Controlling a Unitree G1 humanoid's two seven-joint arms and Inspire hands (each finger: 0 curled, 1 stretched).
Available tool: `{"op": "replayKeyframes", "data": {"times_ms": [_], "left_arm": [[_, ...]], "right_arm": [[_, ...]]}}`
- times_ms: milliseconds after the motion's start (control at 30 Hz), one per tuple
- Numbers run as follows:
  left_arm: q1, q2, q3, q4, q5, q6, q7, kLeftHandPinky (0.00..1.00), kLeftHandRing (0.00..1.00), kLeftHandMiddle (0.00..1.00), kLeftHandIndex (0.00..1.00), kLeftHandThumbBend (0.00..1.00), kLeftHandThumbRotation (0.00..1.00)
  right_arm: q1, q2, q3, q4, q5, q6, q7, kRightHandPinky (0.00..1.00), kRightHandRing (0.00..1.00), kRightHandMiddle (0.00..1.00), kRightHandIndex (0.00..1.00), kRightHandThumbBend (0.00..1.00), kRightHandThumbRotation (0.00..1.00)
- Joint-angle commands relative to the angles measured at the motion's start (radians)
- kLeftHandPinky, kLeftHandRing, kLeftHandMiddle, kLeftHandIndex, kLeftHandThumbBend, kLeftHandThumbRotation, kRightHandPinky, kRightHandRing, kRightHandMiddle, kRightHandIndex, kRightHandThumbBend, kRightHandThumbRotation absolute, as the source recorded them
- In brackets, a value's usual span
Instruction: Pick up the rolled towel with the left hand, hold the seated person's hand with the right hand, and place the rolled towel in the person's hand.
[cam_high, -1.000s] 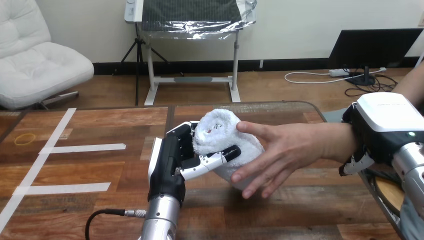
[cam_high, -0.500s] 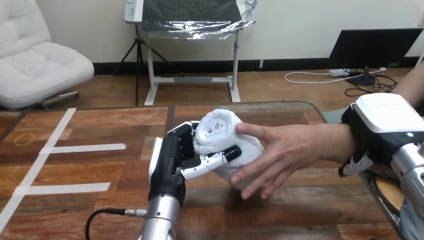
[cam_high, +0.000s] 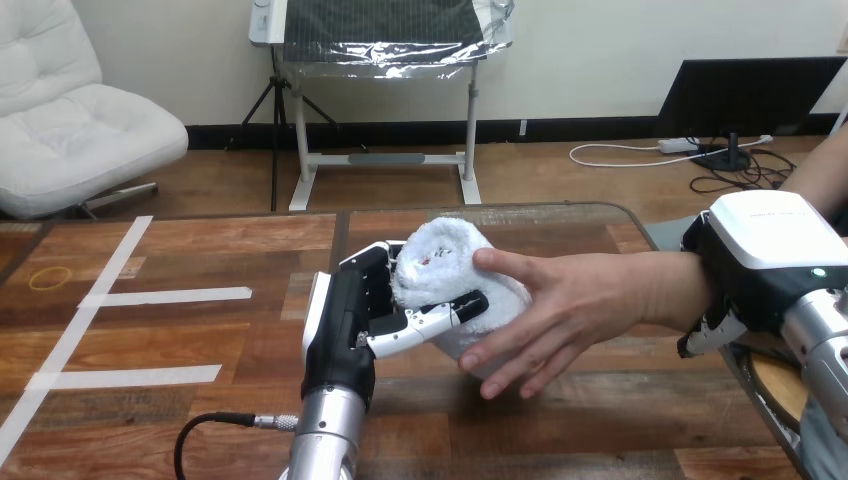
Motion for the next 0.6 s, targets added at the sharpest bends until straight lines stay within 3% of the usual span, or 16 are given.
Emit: {"op": "replayKeyframes", "data": {"times_ms": [0, 567], "left_arm": [[-0.118, -0.113, -0.011, -0.085, 0.006, -0.017, 0.001, 0.48, 0.47, 0.47, 0.5, 0.66, 0.0], [-0.107, -0.126, -0.038, -0.143, -0.006, -0.008, -0.004, 0.48, 0.47, 0.46, 0.5, 0.64, 0.0]], "right_arm": [[-0.081, 0.059, 0.003, -0.017, 0.029, -0.034, -0.03, 0.1, 0.16, 0.24, 0.29, 0.76, 0.0], [-0.087, 0.061, 0.013, -0.008, 0.008, -0.037, -0.033, 0.1, 0.16, 0.24, 0.29, 0.78, 0.0]]}}
